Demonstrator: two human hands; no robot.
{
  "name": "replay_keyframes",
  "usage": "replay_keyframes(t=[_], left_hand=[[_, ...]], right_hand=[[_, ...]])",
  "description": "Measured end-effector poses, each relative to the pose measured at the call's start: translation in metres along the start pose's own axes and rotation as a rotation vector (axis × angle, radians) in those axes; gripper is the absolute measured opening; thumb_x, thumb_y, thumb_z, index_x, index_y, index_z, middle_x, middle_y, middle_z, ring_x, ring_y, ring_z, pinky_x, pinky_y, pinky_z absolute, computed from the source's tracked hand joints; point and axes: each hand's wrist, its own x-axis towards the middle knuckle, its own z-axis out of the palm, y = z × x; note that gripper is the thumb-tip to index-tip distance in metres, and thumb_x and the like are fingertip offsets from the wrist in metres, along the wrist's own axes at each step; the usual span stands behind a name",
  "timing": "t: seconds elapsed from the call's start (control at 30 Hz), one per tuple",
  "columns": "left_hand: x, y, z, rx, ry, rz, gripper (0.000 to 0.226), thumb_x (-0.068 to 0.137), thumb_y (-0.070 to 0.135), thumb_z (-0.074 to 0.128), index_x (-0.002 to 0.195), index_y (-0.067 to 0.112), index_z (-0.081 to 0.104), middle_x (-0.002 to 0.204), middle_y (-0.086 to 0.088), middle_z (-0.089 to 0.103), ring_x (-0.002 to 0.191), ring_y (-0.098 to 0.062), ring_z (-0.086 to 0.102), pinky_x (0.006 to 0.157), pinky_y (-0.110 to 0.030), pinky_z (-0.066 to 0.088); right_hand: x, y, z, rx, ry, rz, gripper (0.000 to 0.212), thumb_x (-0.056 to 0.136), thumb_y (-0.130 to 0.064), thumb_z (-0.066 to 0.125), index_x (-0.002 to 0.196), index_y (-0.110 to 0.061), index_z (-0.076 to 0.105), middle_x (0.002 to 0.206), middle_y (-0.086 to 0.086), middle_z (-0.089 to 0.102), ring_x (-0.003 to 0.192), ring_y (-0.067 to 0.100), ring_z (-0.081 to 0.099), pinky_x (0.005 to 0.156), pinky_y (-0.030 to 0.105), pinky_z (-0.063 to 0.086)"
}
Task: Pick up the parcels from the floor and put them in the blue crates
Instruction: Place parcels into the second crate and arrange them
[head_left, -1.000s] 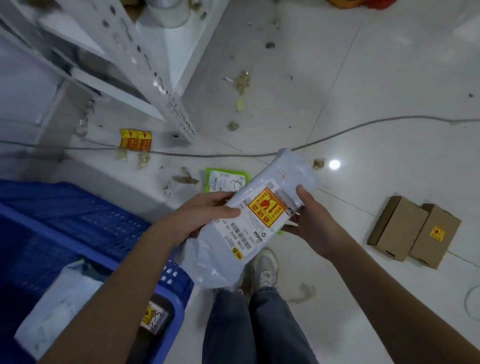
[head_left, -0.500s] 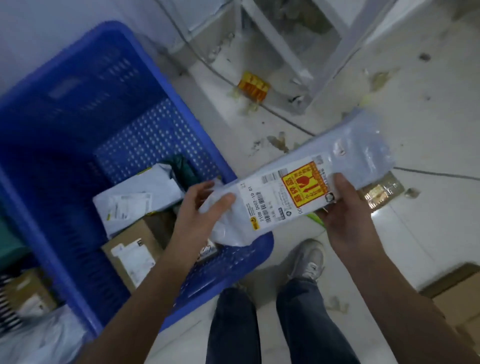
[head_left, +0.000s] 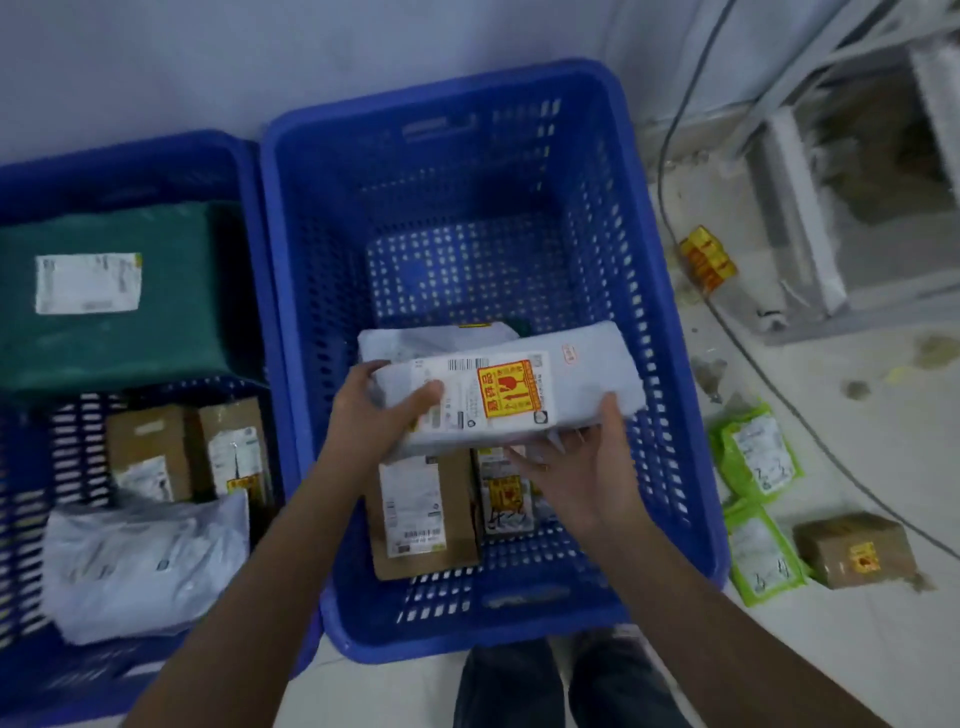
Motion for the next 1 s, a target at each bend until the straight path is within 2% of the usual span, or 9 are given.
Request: replay_keyframes(t=[0.07,0.13,0.27,0.43,0.6,0.8,0.9,0.97,1.0], left_hand=[[0.022,-0.002,-0.011,-0.02,0.012,0.01,0.062,0.079,0.031,0.073,0.131,0.01,0.046,0.116,-0.001,0.056,0.087,-0.009,0.056,0.069,-0.019,0.045],[0.041,-0.005,-0.02,-0.015,0.005,0.049,0.059,0.078,0.031,0.074,0.127,0.01,0.048,0.109,0.0,0.058,0.081,-0.006,0.057,0.066,-0.018,0.047],[0.078,-0.018,-0.031,0.114,-0.058,0.121,0.07,0.074,0.031,0.078,0.133,0.016,0.044,0.116,0.0,0.056,0.097,-0.015,0.059,0.08,-0.029,0.051],[0.108,-0.035,-0.009,0.59,-0.053,0.105,0.071,0.085,0.035,0.066,0.142,0.013,0.029,0.143,-0.016,0.024,0.111,-0.033,0.052,0.092,-0.04,0.044],[0.115,-0.058,0.02,0.958,-0.007,0.091,0.056,0.095,0.018,0.049,0.145,0.016,0.024,0.145,-0.019,0.021,0.119,-0.042,0.042,0.091,-0.047,0.043],[0.116,-0.062,0.028,1.308,-0.01,0.091,0.055,0.098,0.021,0.042,0.148,0.016,0.02,0.144,-0.014,0.03,0.12,-0.038,0.043,0.08,-0.039,0.039],[0.113,-0.048,0.027,1.505,-0.015,0.072,0.054,0.098,0.028,0.036,0.148,0.015,0.02,0.15,-0.011,0.024,0.13,-0.034,0.033,0.093,-0.038,0.037],[0.105,-0.04,0.031,1.522,0.02,0.062,0.058,0.097,0.029,0.039,0.148,0.01,0.018,0.151,-0.013,0.021,0.133,-0.033,0.029,0.1,-0.039,0.034],[0.098,-0.035,0.035,1.489,0.041,0.062,0.06,0.096,0.029,0.04,0.148,0.007,0.018,0.151,-0.015,0.02,0.133,-0.034,0.029,0.102,-0.04,0.033]], right_hand=[[0.028,0.001,0.005,-0.088,0.06,-0.002,0.058,0.094,-0.06,0.027,0.131,-0.02,0.048,0.116,0.004,0.062,0.113,0.025,0.057,0.103,0.051,0.039],[0.056,-0.005,0.006,-0.194,0.159,-0.054,0.057,0.093,-0.057,0.037,0.136,-0.02,0.044,0.124,0.001,0.059,0.109,0.021,0.059,0.099,0.044,0.044],[0.096,-0.008,0.008,-0.511,0.183,0.027,0.064,0.088,-0.053,0.054,0.143,-0.027,0.034,0.143,-0.001,0.047,0.12,0.021,0.053,0.087,0.036,0.05],[0.127,0.003,0.022,-0.838,0.157,0.039,0.042,0.096,-0.037,0.047,0.135,-0.02,0.044,0.128,0.002,0.053,0.111,0.019,0.053,0.091,0.03,0.045],[0.155,0.014,0.019,-1.245,0.132,-0.001,0.047,0.098,-0.009,0.038,0.144,-0.013,0.032,0.141,0.009,0.044,0.127,0.026,0.044,0.1,0.031,0.038],[0.165,0.011,0.01,-1.697,-0.024,0.348,0.076,0.094,-0.021,0.044,0.152,-0.017,-0.004,0.159,0.009,0.007,0.144,0.031,0.016,0.118,0.038,0.019],[0.164,0.004,0.006,-1.78,0.043,0.227,0.078,0.084,-0.031,0.046,0.151,-0.02,0.008,0.157,0.011,0.012,0.142,0.034,0.018,0.115,0.047,0.023],[0.156,-0.004,-0.001,-1.672,0.094,0.088,0.052,0.091,-0.026,0.042,0.139,-0.011,0.032,0.14,0.015,0.035,0.126,0.032,0.041,0.103,0.041,0.039],[0.15,-0.008,-0.006,-1.566,0.113,0.003,0.032,0.092,-0.023,0.041,0.12,-0.008,0.046,0.117,0.014,0.049,0.103,0.025,0.052,0.086,0.034,0.047]])
